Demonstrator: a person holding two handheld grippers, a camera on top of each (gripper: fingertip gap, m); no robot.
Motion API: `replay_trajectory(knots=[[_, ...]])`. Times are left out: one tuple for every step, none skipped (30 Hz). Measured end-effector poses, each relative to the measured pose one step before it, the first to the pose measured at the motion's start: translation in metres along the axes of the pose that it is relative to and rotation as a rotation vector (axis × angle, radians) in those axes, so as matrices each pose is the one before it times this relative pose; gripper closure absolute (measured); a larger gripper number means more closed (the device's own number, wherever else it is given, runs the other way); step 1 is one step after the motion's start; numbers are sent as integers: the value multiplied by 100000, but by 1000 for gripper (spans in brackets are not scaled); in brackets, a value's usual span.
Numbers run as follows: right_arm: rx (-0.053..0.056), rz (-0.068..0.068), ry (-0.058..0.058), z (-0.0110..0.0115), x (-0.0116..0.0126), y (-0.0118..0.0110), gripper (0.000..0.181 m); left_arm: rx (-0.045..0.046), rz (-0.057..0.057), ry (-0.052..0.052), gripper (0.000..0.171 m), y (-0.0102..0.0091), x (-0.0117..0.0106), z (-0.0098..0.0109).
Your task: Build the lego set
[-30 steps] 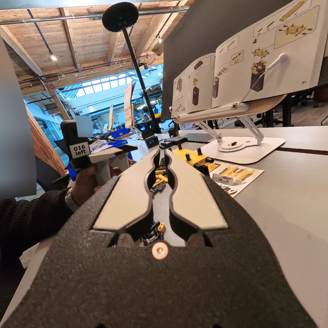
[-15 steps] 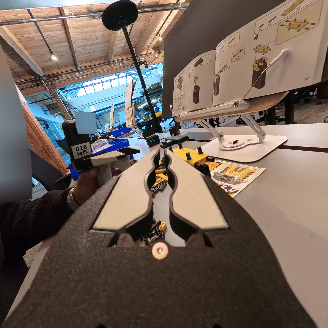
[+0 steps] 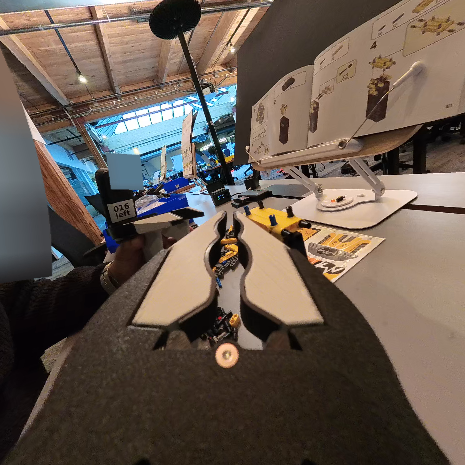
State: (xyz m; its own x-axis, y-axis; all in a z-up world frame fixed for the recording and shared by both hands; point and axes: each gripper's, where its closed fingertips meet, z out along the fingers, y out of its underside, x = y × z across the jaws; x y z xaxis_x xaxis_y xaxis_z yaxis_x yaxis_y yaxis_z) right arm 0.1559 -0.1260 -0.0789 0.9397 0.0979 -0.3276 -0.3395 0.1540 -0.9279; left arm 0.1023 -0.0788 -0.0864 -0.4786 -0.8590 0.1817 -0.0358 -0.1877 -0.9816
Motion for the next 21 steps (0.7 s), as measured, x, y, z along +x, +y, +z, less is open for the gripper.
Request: replay_trajectory(knots=[[-208, -73, -95, 16, -24, 40, 177, -89, -82, 42, 146, 20, -8, 6], [-64, -125, 29, -12, -10, 5, 177, -70, -82, 15, 146, 19, -4, 12], [192, -209, 327, -48, 31, -71, 177, -69, -30, -6, 146, 17, -14, -1], [802, -455, 803, -101, 99, -191, 177, -44, -9, -6, 146, 6, -5, 6], [1686, -829, 1124, -174, 134, -352, 177, 6, -18, 38, 146, -9, 17, 6], [2134, -1062, 1226, -208, 148, -449, 177, 19, 12, 83, 146, -10, 26, -2], [2141, -1151, 1385, -231, 184, -487, 177, -27, 84, 47, 146, -2, 20, 8], [2172, -1336, 1432, -234, 207, -512, 177, -96, 139, 27, 146, 9, 22, 8], [2055, -1497, 1367, -229, 198, -497, 178, -155, 117, 21, 146, 25, 7, 7], [1715, -1468, 1293, -189, 224, -450, 179, -175, 59, 35, 146, 19, 19, 20], [1277, -1368, 1024, -161, 189, -368, 180, -168, 53, 41, 146, 25, 1, 10], [651, -1273, 688, -97, 160, -247, 180, -153, 27, -47, 146, 33, -6, 2], [-67, -1174, 646, -59, 155, -90, 180, -119, -91, 22, 146, 16, 5, 0], [-407, -1144, 1107, -33, 212, -4, 180, 29, -273, 263, 146, -23, 64, -6], [-297, -1290, 2918, -50, 427, 28, 180, 200, -252, 505, 146, -61, 136, 4], [447, -1970, 5233, -101, 722, -66, 179, 143, 270, 429, 146, -83, 140, 5], [1926, -3191, 5743, -125, 772, -288, 176, 5, 876, -151, 146, -60, 43, -12], [2933, -4186, 4839, -137, 657, -472, 166, 10, 1000, -587, 146, -38, -58, -29], [2466, -4206, 3436, -129, 443, -447, 158, 75, 510, -568, 146, -8, -87, -25], [1121, -3182, 2293, -120, 285, -311, 158, 93, -291, -160, 146, 4, -77, -11], [-88, -1934, 661, -38, 44, -186, 157, 133, -829, 230, 146, -9, -33, -1]])
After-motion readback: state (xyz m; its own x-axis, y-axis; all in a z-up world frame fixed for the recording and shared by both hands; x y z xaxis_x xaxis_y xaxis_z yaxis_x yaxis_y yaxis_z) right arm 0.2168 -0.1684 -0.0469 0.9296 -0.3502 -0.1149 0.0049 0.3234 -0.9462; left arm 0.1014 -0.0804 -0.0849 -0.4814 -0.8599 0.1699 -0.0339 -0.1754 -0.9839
